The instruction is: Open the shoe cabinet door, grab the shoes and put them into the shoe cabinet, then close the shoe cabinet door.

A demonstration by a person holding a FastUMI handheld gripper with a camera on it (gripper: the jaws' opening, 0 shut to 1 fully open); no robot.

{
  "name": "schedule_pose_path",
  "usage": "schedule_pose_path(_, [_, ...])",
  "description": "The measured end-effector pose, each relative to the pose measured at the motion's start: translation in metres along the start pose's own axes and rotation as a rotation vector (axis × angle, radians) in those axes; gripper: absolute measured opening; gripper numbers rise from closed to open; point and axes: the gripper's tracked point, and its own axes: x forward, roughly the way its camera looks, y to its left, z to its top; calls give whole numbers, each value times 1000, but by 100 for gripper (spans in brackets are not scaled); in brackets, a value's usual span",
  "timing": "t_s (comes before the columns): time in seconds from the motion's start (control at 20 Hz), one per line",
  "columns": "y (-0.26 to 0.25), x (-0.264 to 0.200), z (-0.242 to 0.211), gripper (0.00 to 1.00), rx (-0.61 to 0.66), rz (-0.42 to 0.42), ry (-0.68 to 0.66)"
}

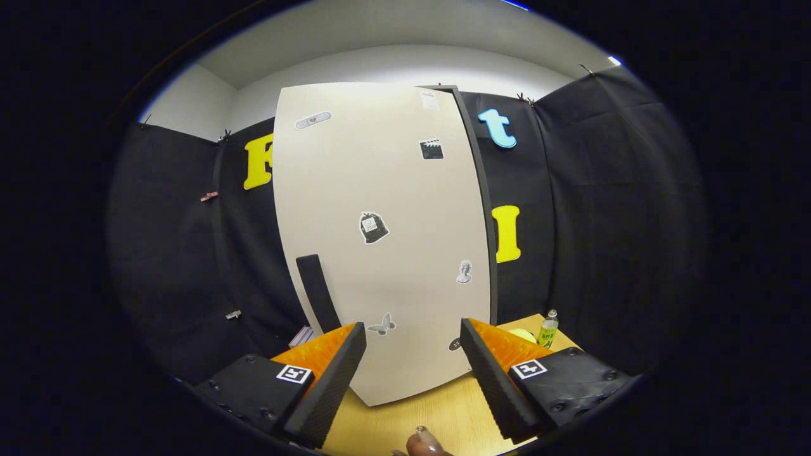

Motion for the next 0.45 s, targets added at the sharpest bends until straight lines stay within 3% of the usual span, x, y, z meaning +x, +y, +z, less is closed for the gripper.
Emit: schedule_pose_path(0.45, [5,-1,3,98,-30,-8,-12])
